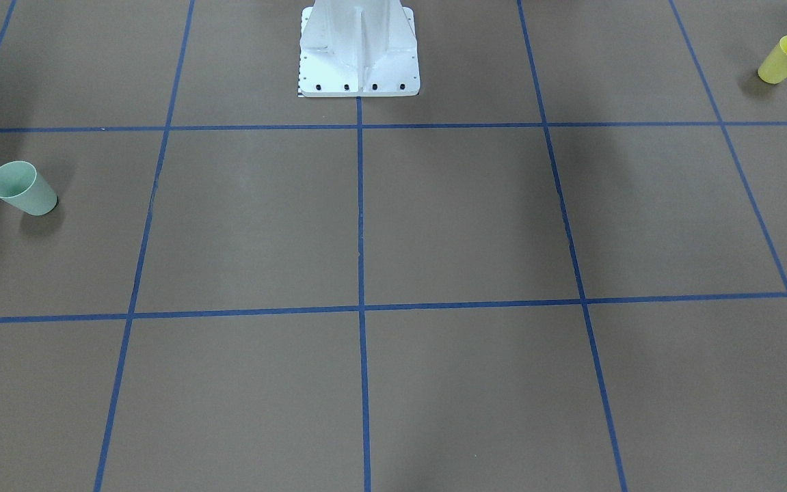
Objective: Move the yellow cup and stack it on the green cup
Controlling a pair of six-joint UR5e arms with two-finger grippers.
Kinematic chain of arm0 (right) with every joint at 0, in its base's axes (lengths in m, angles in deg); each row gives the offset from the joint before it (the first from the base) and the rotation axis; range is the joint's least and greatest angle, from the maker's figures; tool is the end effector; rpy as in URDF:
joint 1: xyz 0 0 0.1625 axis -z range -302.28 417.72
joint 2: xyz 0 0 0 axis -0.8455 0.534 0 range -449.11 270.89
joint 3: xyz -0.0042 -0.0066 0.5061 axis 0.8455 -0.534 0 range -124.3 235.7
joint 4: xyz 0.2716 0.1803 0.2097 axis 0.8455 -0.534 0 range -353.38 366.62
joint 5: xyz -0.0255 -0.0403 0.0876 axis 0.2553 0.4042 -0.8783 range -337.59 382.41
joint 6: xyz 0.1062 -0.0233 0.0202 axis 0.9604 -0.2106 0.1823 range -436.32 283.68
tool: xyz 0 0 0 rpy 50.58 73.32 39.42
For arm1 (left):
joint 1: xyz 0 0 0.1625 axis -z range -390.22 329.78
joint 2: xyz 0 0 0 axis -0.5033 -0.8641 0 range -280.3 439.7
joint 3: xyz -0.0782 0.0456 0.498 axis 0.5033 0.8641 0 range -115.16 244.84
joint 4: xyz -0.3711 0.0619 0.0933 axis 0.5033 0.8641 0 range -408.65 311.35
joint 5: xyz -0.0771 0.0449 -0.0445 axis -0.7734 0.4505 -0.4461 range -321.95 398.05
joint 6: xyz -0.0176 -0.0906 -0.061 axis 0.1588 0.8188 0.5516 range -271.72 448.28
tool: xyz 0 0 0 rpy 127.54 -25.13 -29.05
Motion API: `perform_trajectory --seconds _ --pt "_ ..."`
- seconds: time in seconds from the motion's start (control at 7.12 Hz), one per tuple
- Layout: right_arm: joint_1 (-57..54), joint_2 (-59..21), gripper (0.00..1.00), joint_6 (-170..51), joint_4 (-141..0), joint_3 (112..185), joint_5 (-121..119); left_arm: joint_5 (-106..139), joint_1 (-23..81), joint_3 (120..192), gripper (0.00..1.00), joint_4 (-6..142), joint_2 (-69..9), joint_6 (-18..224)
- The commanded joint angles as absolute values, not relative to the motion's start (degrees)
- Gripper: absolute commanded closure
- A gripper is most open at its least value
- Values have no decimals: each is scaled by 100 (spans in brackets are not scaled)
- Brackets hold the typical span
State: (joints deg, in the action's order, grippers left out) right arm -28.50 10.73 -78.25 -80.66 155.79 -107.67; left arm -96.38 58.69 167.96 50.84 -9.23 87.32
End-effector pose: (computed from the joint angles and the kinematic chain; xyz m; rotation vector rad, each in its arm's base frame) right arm 0.0368 -0.3847 0.7390 0.0383 -0.7004 -0.1135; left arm -0.0469 -0.4693 0.6296 0.3561 0.7668 0.1793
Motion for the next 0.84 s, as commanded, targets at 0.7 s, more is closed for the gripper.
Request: perform_trajectory --seconds 0.7 --pt "-2832 1055 0 -7817 -7429 15590 -10785 -8852 5478 17901 0 5286 -924 11547"
